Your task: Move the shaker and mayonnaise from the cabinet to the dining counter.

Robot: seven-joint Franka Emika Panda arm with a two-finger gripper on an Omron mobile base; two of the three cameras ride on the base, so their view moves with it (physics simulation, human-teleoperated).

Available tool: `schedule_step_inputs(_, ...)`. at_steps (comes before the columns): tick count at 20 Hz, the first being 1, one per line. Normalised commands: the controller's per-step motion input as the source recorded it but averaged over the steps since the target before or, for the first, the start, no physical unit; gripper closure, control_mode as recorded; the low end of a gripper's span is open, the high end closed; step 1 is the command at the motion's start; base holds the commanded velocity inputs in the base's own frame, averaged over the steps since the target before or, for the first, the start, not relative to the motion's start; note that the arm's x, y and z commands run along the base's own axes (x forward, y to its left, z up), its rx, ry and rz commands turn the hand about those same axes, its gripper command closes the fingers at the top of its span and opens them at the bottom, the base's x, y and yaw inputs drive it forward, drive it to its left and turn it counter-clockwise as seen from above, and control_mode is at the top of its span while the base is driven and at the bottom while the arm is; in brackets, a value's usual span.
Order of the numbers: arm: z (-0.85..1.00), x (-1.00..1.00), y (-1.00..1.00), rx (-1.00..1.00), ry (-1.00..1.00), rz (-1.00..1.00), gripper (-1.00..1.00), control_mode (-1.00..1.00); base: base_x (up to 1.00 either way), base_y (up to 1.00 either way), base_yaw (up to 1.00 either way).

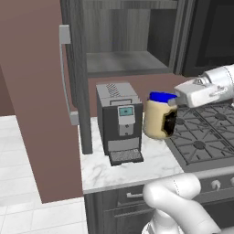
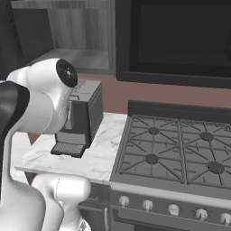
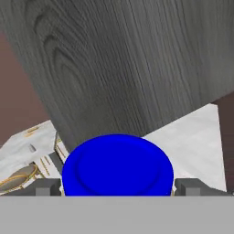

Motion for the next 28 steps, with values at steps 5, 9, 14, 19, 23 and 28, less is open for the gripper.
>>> schedule_step_inputs(5,-0.10,-0.63,-0.29,-0.10,-0.07,0.00,1.00,-1.00,0.00,0.00,0.00)
schedule_step_inputs(9,-0.04,-0.64,-0.30,0.00,-0.07,0.00,1.00,-1.00,0.00,0.00,0.00)
schedule_step_inputs(14,-0.04,-0.52,-0.19,0.00,-0.01,0.00,1.00,-1.00,0.00,0.00,0.00)
schedule_step_inputs(19,-0.04,-0.23,-0.03,0.00,0.02,-0.02,1.00,-1.00,0.00,0.00,0.00)
schedule_step_inputs(23,0.00,-0.01,0.00,0.00,0.02,0.00,1.00,-1.00,0.00,0.00,0.00)
schedule_step_inputs(28,0.00,0.00,0.00,0.00,0.00,0.00,1.00,-1.00,0.00,0.00,0.00)
